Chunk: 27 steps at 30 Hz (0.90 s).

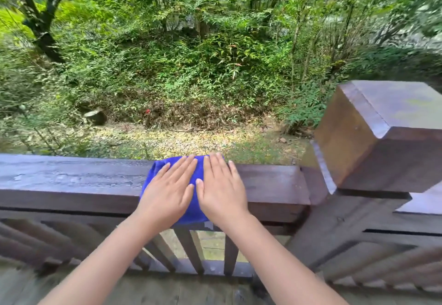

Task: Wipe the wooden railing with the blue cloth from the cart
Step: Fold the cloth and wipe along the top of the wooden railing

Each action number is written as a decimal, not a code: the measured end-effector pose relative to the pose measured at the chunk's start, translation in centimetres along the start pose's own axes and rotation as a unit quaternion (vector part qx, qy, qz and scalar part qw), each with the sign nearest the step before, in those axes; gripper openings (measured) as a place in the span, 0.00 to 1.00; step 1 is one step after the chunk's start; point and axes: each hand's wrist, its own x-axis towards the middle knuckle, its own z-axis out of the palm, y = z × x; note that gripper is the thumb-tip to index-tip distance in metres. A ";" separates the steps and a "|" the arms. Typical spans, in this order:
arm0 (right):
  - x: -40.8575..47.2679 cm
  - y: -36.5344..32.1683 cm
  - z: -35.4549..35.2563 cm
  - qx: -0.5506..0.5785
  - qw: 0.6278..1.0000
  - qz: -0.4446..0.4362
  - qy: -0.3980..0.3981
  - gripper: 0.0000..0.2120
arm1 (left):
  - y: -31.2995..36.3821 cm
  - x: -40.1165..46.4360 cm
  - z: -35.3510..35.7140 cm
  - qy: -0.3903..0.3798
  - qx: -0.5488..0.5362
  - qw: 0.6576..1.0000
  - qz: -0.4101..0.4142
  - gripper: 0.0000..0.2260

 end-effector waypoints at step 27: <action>-2.2 6.5 -1.2 -0.044 0.995 0.093 0.006 0.31 | 2.8 1.5 0.9 0.019 0.013 0.999 -0.038 0.27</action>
